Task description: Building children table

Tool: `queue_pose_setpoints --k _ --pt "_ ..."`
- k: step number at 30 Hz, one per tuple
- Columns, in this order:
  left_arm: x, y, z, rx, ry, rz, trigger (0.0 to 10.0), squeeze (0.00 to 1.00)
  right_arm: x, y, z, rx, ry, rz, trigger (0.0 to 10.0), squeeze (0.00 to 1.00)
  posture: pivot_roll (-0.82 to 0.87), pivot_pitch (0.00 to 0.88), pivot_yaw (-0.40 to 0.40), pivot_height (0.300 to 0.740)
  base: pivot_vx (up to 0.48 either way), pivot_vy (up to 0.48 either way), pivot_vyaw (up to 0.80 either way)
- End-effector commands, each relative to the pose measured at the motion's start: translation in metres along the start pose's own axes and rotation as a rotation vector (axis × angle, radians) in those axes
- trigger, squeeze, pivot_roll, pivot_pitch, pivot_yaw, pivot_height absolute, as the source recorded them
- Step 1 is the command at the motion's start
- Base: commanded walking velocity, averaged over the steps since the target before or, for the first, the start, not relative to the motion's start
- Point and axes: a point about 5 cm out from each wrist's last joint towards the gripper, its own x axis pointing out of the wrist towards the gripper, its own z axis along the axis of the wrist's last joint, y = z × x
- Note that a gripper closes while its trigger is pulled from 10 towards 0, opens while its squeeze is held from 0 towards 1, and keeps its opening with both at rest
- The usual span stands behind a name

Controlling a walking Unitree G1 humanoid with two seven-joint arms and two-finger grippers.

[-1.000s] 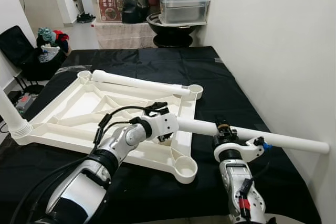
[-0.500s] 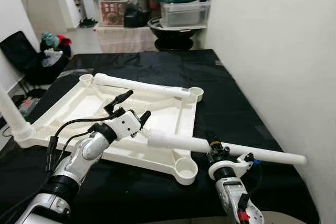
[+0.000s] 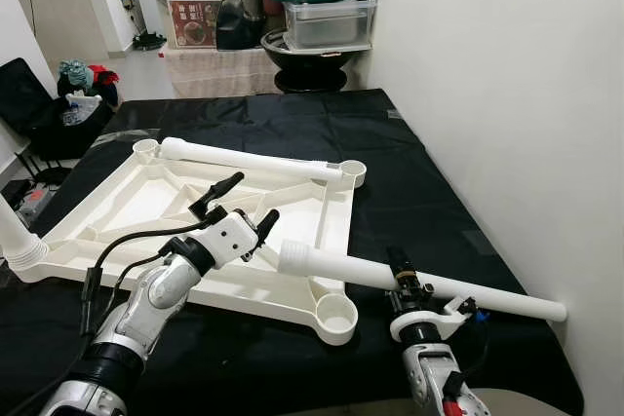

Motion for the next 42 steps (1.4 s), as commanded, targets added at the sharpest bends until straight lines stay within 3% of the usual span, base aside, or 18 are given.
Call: queue_pose_setpoints --k 1,42 --pt "-0.0034 -0.0007 -0.0022 -0.007 0.014 -0.002 10.0 0.00 0.0390 0.3087 -0.0888 -1.394 -0.040 0.996 0.0 0.00 0.04 0.000 -0.032 0.740 0.000 0.000 0.00" --pt "-0.0034 -0.0007 -0.0022 -0.007 0.014 -0.002 10.0 0.00 0.0390 0.3087 -0.0888 -1.394 -0.040 0.996 0.0 0.00 0.04 0.000 -0.032 0.740 0.000 0.000 0.00"
